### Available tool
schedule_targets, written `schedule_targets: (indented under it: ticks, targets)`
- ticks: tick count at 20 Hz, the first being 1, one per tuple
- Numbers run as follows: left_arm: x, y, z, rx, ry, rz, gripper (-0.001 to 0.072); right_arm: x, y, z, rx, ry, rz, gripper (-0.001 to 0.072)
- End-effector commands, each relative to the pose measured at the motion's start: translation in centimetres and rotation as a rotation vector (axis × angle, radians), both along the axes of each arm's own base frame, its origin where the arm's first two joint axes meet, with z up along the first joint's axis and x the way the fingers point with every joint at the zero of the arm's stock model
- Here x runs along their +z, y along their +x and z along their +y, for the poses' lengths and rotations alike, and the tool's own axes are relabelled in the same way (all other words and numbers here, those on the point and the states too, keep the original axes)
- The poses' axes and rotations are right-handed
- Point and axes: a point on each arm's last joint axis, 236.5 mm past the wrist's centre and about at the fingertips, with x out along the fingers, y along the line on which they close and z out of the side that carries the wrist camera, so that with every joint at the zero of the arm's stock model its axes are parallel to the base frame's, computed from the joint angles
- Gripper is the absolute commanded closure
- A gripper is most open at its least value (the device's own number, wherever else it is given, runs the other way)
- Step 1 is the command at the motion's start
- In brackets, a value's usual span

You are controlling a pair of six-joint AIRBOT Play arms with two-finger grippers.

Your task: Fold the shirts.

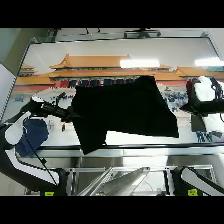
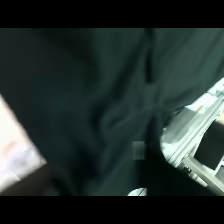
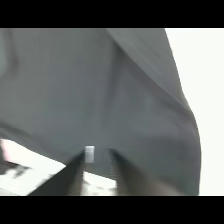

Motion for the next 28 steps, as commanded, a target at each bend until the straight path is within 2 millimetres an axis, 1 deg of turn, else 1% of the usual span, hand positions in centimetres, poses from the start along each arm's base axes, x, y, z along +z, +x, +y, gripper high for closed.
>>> schedule_targets:
  ticks: [1, 2, 4, 6, 9, 11, 12, 15, 17, 18, 19, 21, 22, 23, 24, 25, 26, 27, 28]
  targets:
    - [0.7, 0.0, -0.6, -0.018, -0.032, -0.027, 0.0578, -3.7, -4.1, -2.7, -0.022, -0.136, 0.202, 0.0286]
    - [1.0, 0.1, -0.4, -0.018, -0.031, -0.043, 0.0705, -4.5, -4.6, -2.6, -0.019, -0.131, 0.227, 0.0286]
    - [1.5, 0.4, 0.1, -0.007, -0.030, -0.058, 0.0698, -6.6, -5.5, -1.9, -0.025, -0.100, 0.275, 0.0275]
    - [1.9, 0.5, 0.4, 0.000, -0.028, -0.069, 0.0698, -9.0, -6.8, -1.3, -0.027, -0.069, 0.342, 0.0276]
    - [2.1, 0.5, 0.3, -0.003, -0.031, -0.070, 0.0698, -12.0, -7.9, -0.7, -0.046, -0.044, 0.401, 0.0276]
    - [2.2, 0.3, 0.2, -0.007, -0.037, -0.066, 0.0698, -13.0, -8.2, -0.1, -0.043, -0.013, 0.423, 0.0277]
    - [2.3, 0.2, 0.0, -0.014, -0.040, -0.062, 0.0698, -13.2, -8.1, 0.4, -0.027, 0.016, 0.418, 0.0279]
    - [2.4, 0.1, 0.0, -0.018, -0.045, -0.059, 0.0698, -12.2, -6.6, 2.3, -0.001, 0.114, 0.345, 0.0280]
    - [2.4, 0.1, 0.0, -0.018, -0.045, -0.058, 0.0698, -11.8, -5.9, 2.7, 0.000, 0.141, 0.311, 0.0282]
    - [2.4, 0.1, 0.0, -0.018, -0.045, -0.058, 0.0697, -11.8, -5.8, 2.7, -0.002, 0.142, 0.309, 0.0319]
    - [2.3, 0.1, 0.0, -0.018, -0.045, -0.059, 0.0697, -11.8, -5.8, 2.8, 0.005, 0.143, 0.301, 0.0482]
    - [2.4, 0.1, 0.0, -0.017, -0.045, -0.060, 0.0689, -11.5, -5.3, 3.0, 0.006, 0.157, 0.279, 0.0575]
    - [2.5, 0.2, -0.1, -0.014, -0.051, -0.061, 0.0689, -11.2, -4.8, 3.3, 0.000, 0.176, 0.259, 0.0695]
    - [2.9, 0.5, -0.5, 0.002, -0.076, -0.065, 0.0689, -10.7, -4.2, 3.7, -0.006, 0.199, 0.232, 0.0694]
    - [3.9, 0.9, -1.0, 0.023, -0.123, -0.075, 0.0689, -9.9, -3.5, 4.1, -0.008, 0.232, 0.199, 0.0695]
    - [5.6, 1.5, -1.5, 0.043, -0.198, -0.102, 0.0690, -8.9, -2.9, 4.7, 0.000, 0.268, 0.168, 0.0695]
    - [7.8, 2.0, -2.0, 0.058, -0.270, -0.139, 0.0690, -7.1, -2.2, 5.3, 0.013, 0.316, 0.129, 0.0695]
    - [10.8, 2.7, -2.2, 0.083, -0.349, -0.194, 0.0691, -4.5, -1.3, 6.0, 0.040, 0.368, 0.067, 0.0695]
    - [14.2, 3.1, -2.4, 0.098, -0.432, -0.265, 0.0691, -1.0, -0.3, 6.8, 0.068, 0.428, -0.024, 0.0695]
